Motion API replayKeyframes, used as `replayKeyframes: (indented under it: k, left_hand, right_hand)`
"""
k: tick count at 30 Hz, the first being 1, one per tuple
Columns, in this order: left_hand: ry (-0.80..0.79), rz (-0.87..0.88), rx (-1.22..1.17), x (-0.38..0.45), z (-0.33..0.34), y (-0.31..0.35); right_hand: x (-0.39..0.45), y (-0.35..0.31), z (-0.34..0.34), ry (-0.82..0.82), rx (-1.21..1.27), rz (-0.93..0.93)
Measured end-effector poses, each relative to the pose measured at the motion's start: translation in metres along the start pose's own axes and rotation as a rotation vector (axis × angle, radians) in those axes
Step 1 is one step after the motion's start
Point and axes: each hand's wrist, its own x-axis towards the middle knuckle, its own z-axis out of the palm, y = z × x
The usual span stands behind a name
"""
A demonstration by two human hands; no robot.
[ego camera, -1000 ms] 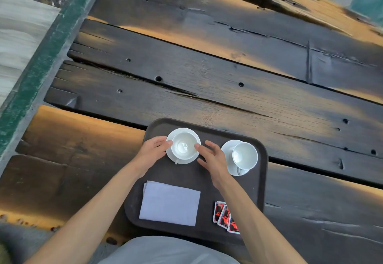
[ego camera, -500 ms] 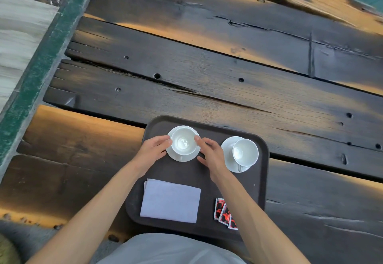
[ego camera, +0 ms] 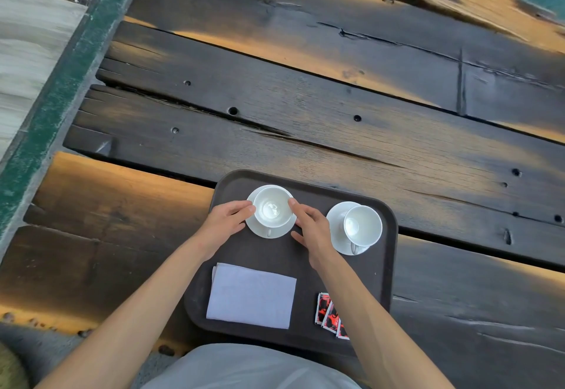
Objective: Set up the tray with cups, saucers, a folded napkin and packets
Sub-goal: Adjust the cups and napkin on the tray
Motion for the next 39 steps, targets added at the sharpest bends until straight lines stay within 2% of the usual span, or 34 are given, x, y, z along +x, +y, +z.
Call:
replayKeyframes:
  k: [7,11,16,19,22,25,28,35,37,39]
  left_hand:
    - [0.04,-0.001,0.062,-0.016,-0.001,-0.001]
    - [0.107,0.054,0.395,-0.042,-0.014,-0.025]
    - [0.224,0.003,0.787,-0.075,-0.023,-0.065]
    - [0.289,-0.055,0.792,-0.083,-0.017,-0.085]
    - [0.336,-0.036,0.816,-0.083,-0.011,-0.096]
    - [0.397,-0.026,0.85,-0.081,-0.007,-0.099]
    - [0.391,-0.034,0.862,-0.078,-0.005,-0.103]
    - [0.5,0.06,0.678,-0.072,-0.008,-0.103]
    - [0.493,0.072,0.704,-0.075,-0.006,-0.104]
    - [0.469,0.101,0.834,-0.081,-0.003,-0.106]
  right_hand:
    - [-0.01,0.003,-0.001,-0.028,-0.014,-0.056]
    - [-0.022,0.021,-0.016,0.028,-0.1,-0.118]
    - [-0.043,0.063,-0.037,0.033,-0.337,-0.181]
    - [-0.052,0.09,-0.042,0.074,-0.475,-0.181]
    - [-0.059,0.11,-0.04,0.139,-0.565,-0.174]
    - [-0.066,0.124,-0.035,0.146,-0.583,-0.159]
    - [-0.07,0.133,-0.031,0.126,-0.589,-0.16]
    - [-0.069,0.134,-0.031,0.144,-0.415,-0.135]
    - [-0.07,0.133,-0.031,0.15,-0.444,-0.156]
    - [-0.074,0.133,-0.029,0.149,-0.575,-0.244]
